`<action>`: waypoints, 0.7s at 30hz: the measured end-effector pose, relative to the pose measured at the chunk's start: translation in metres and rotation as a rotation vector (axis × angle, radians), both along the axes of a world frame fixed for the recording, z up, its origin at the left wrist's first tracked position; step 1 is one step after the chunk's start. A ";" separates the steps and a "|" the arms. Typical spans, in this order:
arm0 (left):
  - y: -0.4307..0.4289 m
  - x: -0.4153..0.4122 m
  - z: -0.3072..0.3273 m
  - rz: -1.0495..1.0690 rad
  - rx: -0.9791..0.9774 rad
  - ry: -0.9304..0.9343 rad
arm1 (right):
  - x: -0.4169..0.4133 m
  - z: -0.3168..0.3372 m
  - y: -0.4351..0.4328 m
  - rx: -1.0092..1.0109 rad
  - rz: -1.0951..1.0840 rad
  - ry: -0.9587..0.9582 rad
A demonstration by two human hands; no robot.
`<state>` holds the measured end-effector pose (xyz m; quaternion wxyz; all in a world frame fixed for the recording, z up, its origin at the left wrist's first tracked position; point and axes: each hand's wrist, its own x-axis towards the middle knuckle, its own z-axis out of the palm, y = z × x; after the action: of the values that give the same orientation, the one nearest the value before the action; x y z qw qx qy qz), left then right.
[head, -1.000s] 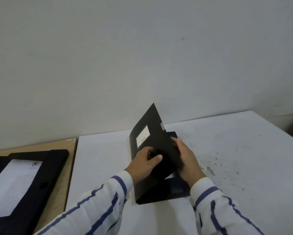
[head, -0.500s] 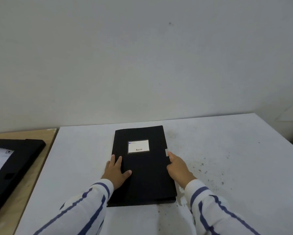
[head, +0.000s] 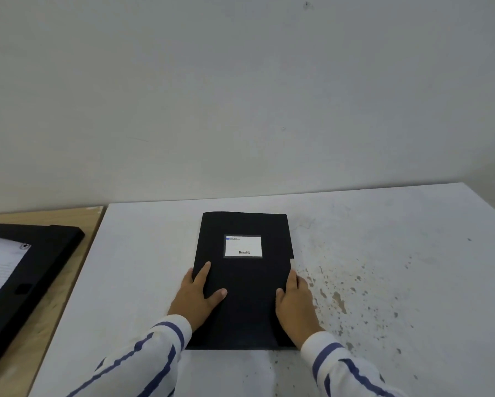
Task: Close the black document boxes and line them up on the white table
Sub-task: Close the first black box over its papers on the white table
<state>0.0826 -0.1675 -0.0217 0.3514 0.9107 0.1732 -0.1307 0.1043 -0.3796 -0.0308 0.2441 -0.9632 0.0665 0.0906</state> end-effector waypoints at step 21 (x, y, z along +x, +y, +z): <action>0.000 0.083 -0.010 0.089 -0.055 -0.058 | 0.098 0.014 -0.005 0.176 0.066 0.009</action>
<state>0.1653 -0.1673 -0.0318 0.3869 0.8954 0.1997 -0.0930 0.2018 -0.3844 -0.0165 0.3244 -0.9393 0.0278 0.1082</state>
